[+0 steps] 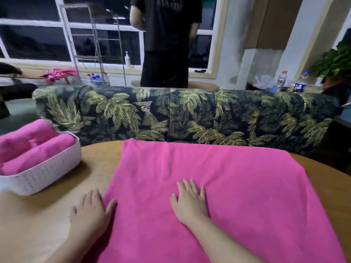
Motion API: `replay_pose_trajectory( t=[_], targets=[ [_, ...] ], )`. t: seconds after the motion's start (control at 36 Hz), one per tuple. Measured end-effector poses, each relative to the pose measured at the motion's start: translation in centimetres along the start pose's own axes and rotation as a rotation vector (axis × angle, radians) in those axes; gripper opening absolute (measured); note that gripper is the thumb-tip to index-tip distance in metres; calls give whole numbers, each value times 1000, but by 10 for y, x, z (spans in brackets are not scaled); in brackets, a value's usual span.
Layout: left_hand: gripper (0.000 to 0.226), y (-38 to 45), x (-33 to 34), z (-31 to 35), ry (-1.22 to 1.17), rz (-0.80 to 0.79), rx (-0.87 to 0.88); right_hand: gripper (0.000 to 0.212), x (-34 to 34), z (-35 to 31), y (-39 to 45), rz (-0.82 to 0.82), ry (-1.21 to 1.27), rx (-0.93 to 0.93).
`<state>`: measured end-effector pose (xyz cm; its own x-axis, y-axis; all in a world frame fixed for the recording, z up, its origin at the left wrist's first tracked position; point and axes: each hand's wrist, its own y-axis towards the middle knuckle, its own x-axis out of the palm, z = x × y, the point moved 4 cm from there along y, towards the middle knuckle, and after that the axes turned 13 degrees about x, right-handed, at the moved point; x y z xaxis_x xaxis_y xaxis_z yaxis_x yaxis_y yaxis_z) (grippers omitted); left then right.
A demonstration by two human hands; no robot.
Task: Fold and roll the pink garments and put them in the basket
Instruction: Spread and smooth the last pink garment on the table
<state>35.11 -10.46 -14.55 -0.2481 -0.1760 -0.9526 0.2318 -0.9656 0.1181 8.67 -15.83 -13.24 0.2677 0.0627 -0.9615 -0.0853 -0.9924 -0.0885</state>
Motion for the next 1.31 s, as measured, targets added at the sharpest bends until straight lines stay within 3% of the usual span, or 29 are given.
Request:
replay_pose_trajectory(
  t=[0.11,0.22,0.28,0.36,0.44,0.5,0.56,0.61,0.67,0.83,1.0,1.08,1.17,1.22,1.31],
  targets=[
    [30,7,-16,20,-372,130,177,56,0,0,2,26,7,9],
    [37,10,-28,66,-641,202,368,38,-7,-11,9,117,137,17],
    [38,8,-24,90,-723,101,478,31,-16,-22,10,106,436,-6],
    [46,4,-11,110,-777,-139,528,33,-16,-39,7,-86,767,-56],
    [50,2,-1,105,-820,-149,443,42,-1,-37,5,-71,570,-127],
    [44,2,3,90,-796,4,321,45,6,-35,4,5,365,-227],
    [28,5,4,72,-590,168,215,48,8,-37,2,40,265,-295],
    [38,5,5,66,-401,152,107,50,7,-40,0,59,236,-326],
    [49,4,8,71,-407,103,61,50,7,-41,0,58,213,-326],
    [42,0,21,105,-651,159,221,51,3,-37,0,17,240,-281],
    [28,-5,-20,92,-846,416,220,47,7,-37,1,21,269,-227],
    [26,5,-63,45,-761,487,150,71,6,-36,-1,30,212,-201],
    [27,13,-104,-17,-516,534,86,53,8,-35,-1,11,92,-205],
    [28,14,-121,-48,-349,482,53,50,9,-34,-2,-5,58,-205],
    [30,5,-123,-66,13,273,46,50,9,-32,-5,-24,41,-197]
  ],
)
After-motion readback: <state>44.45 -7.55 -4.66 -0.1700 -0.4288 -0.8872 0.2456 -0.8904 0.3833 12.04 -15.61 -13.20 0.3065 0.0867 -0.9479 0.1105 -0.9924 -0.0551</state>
